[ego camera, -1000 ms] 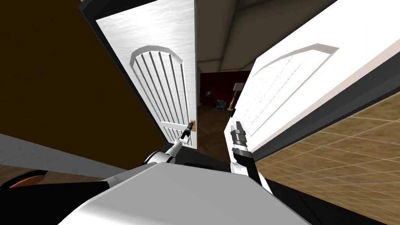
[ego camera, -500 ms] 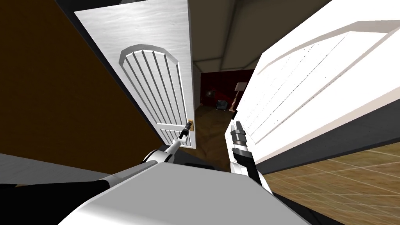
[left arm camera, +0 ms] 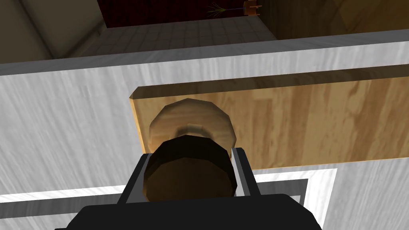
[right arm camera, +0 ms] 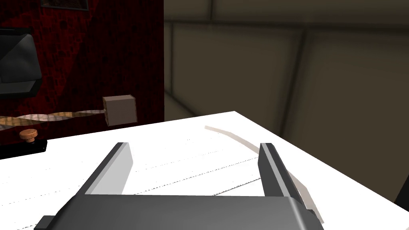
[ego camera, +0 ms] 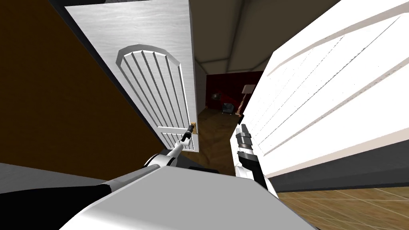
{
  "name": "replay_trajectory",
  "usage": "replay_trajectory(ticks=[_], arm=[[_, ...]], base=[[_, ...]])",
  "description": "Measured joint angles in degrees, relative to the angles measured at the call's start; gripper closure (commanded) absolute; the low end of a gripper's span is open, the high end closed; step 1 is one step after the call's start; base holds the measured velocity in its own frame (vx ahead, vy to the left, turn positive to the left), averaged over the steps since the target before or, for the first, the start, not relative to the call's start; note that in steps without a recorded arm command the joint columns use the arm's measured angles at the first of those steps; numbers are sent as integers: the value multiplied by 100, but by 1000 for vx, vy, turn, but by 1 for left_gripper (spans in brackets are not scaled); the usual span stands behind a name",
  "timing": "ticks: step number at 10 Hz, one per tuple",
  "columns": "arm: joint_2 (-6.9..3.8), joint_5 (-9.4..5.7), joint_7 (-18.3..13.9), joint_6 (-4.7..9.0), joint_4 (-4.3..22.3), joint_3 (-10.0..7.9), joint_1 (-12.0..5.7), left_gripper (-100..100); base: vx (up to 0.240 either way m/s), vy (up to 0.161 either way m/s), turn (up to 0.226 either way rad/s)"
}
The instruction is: Push the door open
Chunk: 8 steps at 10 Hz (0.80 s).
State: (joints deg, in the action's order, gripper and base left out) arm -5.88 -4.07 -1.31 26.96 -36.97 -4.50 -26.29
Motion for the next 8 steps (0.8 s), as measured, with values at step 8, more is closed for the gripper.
replay_trajectory(ticks=[8], arm=[[-197,-155,157,-62,-170,-489,133,100]], base=[[168,-132,71]])
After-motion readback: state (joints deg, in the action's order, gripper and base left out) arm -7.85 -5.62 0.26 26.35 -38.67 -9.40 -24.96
